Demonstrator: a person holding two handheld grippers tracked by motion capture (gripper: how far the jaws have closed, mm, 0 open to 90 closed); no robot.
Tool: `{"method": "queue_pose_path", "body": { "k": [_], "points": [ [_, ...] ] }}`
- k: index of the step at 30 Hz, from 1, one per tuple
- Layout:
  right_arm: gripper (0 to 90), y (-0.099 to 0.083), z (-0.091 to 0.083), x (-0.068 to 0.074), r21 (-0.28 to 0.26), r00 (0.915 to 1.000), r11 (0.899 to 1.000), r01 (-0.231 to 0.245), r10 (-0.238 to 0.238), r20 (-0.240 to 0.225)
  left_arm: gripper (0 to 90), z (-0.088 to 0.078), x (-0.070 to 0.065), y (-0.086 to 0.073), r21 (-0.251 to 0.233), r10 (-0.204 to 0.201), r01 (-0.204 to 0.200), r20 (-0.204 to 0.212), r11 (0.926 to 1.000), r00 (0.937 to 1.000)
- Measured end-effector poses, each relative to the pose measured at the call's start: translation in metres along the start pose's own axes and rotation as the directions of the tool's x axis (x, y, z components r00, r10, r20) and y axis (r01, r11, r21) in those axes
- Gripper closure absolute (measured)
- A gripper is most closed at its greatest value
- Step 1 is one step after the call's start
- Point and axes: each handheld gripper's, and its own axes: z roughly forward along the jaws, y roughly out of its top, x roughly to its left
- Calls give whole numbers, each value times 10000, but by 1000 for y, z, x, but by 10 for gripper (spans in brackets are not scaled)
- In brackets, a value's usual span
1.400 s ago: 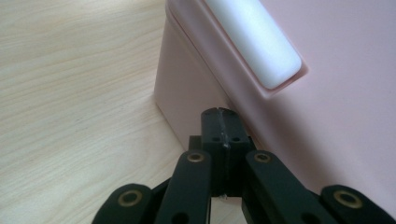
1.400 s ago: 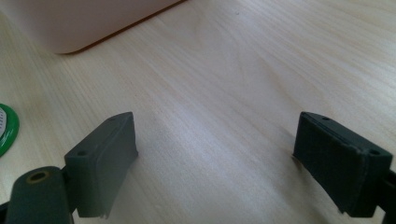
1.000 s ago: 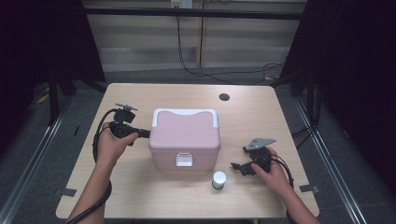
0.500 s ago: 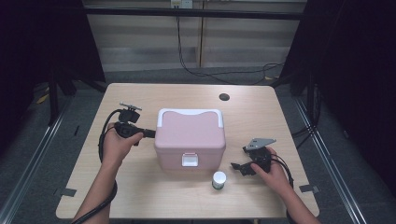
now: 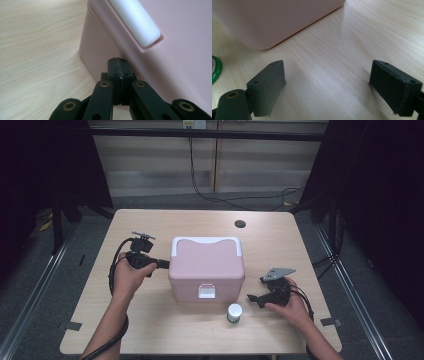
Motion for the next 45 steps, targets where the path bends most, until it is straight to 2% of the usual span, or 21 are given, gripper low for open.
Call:
{"method": "queue_pose_path", "body": {
  "k": [7, 9, 10, 13, 14, 15, 16, 18, 19, 21, 23, 24, 25, 26, 27, 29, 30, 33, 34, 41, 45],
  "points": [
    [127, 0, 0, 0, -17, 10000, 10000, -76, 76, -5, 900, 0, 1, -1, -12, -19, 19, 95, 10000, 10000],
    [182, 3, -3, 0, 323, 9999, 9994, -127, 127, 5, 880, -3, 2, 0, -15, -9, 9, 72, 10000, 10000],
    [182, 3, -3, 0, 323, 9999, 9994, -127, 127, 5, 870, -3, 2, 0, -15, -9, 9, 72, 10000, 10000],
    [290, 7, -9, -2, 205, 9994, 9994, -292, 296, -188, 837, -9, 5, 1, 99, 72, -69, -241, 9999, 9997],
    [388, 11, -17, -3, 162, 9989, 9991, -383, 388, -274, 766, -10, 5, 2, 130, 75, -72, -258, 9999, 9996],
    [426, 12, -21, -4, 83, 9987, 9994, -349, 352, -377, 722, -12, 6, 2, 146, 67, -62, -310, 9999, 9995],
    [426, 12, -21, -4, 83, 9987, 9994, -349, 352, -377, 722, -14, 7, 2, 102, 96, -92, -439, 9999, 9990],
    [526, 16, -29, -3, 224, 9993, 9996, -183, 190, -314, 625, -17, 10, 3, 176, 132, -119, -727, 9998, 9973],
    [543, 17, -32, -2, 270, 9993, 9996, -87, 97, -352, 585, -19, 11, 4, 155, 185, -171, -992, 9997, 9949],
    [617, 22, -38, 0, 218, 9984, 9997, -61, 73, -566, 491, -21, 14, 4, 124, 57, -44, -1102, 9999, 9939],
    [683, 31, -46, 2, 365, 9977, 9990, -272, 295, -616, 396, -23, 16, 5, 160, 13, 8, -1301, 9999, 9915],
    [683, 31, -46, 2, 365, 9977, 9990, -272, 295, -616, 396, -23, 16, 6, 163, 5, 19, -1426, 9999, 9898],
    [729, 35, -50, 3, 349, 9961, 9982, -487, 511, -715, 367, -24, 17, 6, 174, -36, 62, -1451, 9998, 9894],
    [746, 39, -53, 2, 284, 9926, 9972, -695, 720, -976, 352, -24, 17, 7, 220, -60, 91, -1408, 9997, 9900],
    [792, 49, -60, 3, 184, 9937, 9975, -683, 697, -883, 323, -24, 17, 8, 229, -55, 88, -1387, 9997, 9903],
    [809, 59, -66, 4, 100, 9924, 9978, -653, 660, -1038, 272, -25, 17, 11, 172, -56, 82, -1450, 9998, 9894],
    [809, 59, -66, 4, 100, 9924, 9978, -653, 660, -1038, 261, -25, 17, 11, 172, -56, 82, -1450, 9998, 9894],
    [899, 79, -79, 8, 76, 9914, 9985, -537, 542, -1189, 256, -27, 17, 15, 163, -62, 88, -1479, 9998, 9890],
    [900, 84, -81, 9, 52, 9899, 9988, -490, 493, -1326, 249, -30, 17, 18, 127, -87, 106, -1473, 9999, 9891],
    [900, 106, -90, 15, 95, 9886, 9996, -283, 294, -1474, 223, -36, 17, 26, 29, -96, 102, -1618, 9999, 9868],
    [900, 118, -96, 16, -92, 9881, 9995, -304, 287, -1514, 214, -36, 16, 32, 106, -173, 190, -1478, 9998, 9889]
  ]
}}
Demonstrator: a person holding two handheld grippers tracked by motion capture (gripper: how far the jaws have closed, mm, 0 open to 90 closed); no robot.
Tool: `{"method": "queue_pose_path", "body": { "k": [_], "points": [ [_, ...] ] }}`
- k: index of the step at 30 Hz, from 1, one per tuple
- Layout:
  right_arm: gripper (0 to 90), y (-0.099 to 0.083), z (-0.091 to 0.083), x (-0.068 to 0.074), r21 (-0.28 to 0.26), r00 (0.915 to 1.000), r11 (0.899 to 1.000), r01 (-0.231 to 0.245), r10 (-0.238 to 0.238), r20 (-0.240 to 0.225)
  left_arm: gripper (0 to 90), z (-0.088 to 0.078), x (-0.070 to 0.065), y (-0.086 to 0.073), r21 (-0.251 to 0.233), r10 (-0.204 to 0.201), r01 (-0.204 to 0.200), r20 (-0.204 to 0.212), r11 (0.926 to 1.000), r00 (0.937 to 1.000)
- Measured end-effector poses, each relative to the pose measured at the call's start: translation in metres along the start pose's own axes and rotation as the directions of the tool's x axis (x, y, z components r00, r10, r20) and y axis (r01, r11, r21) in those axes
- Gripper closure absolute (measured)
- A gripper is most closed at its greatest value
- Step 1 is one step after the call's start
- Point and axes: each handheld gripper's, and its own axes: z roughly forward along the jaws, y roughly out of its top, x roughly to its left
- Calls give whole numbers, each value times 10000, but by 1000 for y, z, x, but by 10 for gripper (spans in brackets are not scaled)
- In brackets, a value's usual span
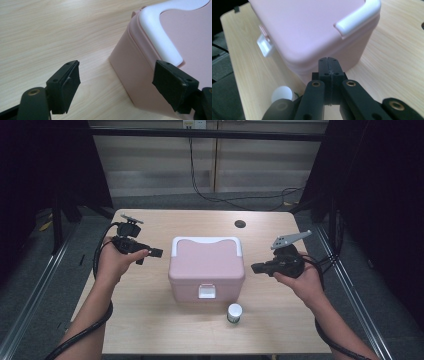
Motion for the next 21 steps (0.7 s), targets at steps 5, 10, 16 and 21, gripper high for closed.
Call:
{"method": "queue_pose_path", "body": {
  "k": [5, 10, 16, 21],
  "points": [
    [900, 15, -6, 3, -183, 9999, 9998, 68, -66, 98, 214, 0, -1, 8, -47, -149, 150, 54, 9999, 9999],
    [900, 30, -8, 6, -440, 9997, 9987, 243, -243, 10, 208, 0, -5, 18, -157, -184, 186, 147, 9997, 9997],
    [900, 37, 5, 15, -268, 9988, 9985, 483, -485, -102, 205, 2, -16, 28, -79, -35, 37, 194, 10000, 9998],
    [900, 37, 16, 20, 31, 9976, 9976, 692, -692, -104, 205, 3, -26, 35, -205, 92, -85, 329, 9998, 9994]
  ]
}}
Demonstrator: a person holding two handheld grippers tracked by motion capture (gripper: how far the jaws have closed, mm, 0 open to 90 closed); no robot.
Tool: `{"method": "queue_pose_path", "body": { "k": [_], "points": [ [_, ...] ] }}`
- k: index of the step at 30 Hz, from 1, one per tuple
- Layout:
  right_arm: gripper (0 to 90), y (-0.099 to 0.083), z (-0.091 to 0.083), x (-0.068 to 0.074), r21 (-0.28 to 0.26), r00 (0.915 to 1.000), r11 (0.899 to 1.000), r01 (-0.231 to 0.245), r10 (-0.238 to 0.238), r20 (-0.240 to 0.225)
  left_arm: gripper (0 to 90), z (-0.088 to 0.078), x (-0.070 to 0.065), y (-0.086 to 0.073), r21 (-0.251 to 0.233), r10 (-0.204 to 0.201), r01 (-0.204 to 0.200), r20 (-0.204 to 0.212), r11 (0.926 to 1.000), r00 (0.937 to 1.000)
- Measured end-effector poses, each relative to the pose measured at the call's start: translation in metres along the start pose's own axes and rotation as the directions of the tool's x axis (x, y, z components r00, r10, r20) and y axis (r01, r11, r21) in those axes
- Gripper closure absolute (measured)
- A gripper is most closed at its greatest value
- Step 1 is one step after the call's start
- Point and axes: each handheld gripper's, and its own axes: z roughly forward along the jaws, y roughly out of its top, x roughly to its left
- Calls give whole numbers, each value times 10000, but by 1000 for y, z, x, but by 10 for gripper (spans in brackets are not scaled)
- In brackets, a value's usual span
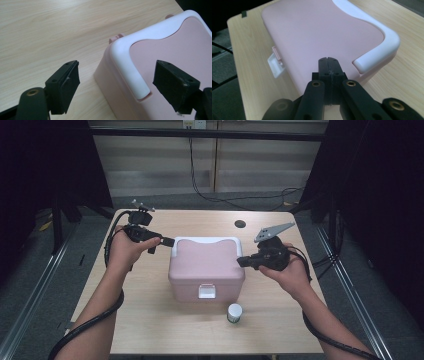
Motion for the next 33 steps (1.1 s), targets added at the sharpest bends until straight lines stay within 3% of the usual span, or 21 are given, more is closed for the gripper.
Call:
{"method": "queue_pose_path", "body": {
  "k": [2, 8, 15, 20, 30, 33],
  "points": [
    [900, -4, 7, 0, 313, 9999, 9995, 76, -79, 104, 205, 1, -3, 2, -30, -3, 3, 97, 10000, 10000],
    [900, -6, 9, -2, 85, 10000, 10000, -4, 5, -65, 205, 5, -9, 6, -27, 112, -111, 184, 9999, 9998],
    [900, -4, 10, 2, 278, 9997, 9995, 169, -174, 159, 206, 15, -14, 9, 91, 162, -164, 252, 9998, 9996],
    [900, -4, 10, 2, 288, 9998, 9995, 118, -122, 155, 206, 26, -14, 7, 411, 116, -118, 44, 9991, 9999],
    [900, -6, 10, 1, 172, 9999, 9999, 7, -9, 124, 217, 43, -16, 5, 544, -106, 76, 545, 9985, 9985],
    [900, -5, 10, 1, 226, 9999, 9997, -15, 12, 130, 211, 44, -19, 6, 556, -40, 15, 463, 9985, 9989]
  ]
}}
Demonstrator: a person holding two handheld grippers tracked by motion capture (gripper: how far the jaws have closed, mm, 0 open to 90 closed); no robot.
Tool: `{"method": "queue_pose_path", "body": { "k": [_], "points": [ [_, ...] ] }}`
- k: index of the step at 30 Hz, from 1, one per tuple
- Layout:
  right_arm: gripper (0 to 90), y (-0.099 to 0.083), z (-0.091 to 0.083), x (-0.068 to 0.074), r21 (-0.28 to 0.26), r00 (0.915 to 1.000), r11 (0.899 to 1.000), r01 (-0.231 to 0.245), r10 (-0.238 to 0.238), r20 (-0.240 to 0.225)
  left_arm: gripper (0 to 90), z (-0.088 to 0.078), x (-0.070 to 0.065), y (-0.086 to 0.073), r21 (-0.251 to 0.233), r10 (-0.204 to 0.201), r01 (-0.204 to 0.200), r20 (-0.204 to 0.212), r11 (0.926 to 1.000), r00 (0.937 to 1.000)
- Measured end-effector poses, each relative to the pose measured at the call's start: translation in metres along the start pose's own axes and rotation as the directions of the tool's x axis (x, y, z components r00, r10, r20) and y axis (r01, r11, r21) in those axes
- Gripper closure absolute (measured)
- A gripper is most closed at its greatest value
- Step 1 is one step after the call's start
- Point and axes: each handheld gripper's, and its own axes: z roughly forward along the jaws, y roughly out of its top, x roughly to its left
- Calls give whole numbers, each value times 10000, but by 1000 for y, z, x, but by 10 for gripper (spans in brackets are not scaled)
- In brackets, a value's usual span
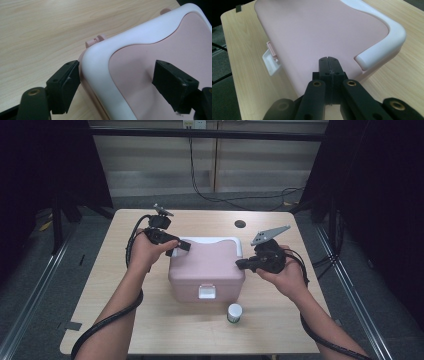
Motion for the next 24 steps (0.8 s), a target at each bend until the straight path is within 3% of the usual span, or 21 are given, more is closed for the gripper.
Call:
{"method": "queue_pose_path", "body": {
  "k": [7, 11, 15, 20, 21, 22, 23, 24],
  "points": [
    [900, -1, -1, -1, 17, 9999, 9999, -164, 164, -18, 238, -4, -5, 1, 128, 263, -261, -176, 9996, 9995],
    [900, 0, 0, -1, 63, 9996, 9996, -260, 260, -67, 243, -9, -5, 1, -128, 21, -21, -26, 9999, 10000],
    [900, 3, 1, 1, 187, 9998, 9996, -218, 218, 10, 252, -18, -10, 3, -361, 201, -203, -46, 9991, 9998],
    [900, 3, 2, 1, 165, 9996, 9995, -279, 278, 8, 255, -25, -12, 1, -306, 327, -330, -86, 9990, 9994],
    [900, 4, 2, 2, 199, 9997, 9995, -240, 238, 85, 284, -27, -13, 1, -391, 315, -306, 216, 9988, 9993],
    [900, 4, 3, 3, 171, 9997, 9996, -233, 232, 61, 369, -28, -15, 0, -599, 271, -222, 824, 9980, 9962],
    [900, 5, 3, 3, 232, 9994, 9992, -337, 334, 94, 369, -30, -19, 1, -755, 261, -182, 1052, 9970, 9941],
    [900, 5, 3, 3, 232, 9994, 9992, -337, 334, 94, 369, -31, -24, 2, -782, 538, -471, 859, 9958, 9948]
  ]
}}
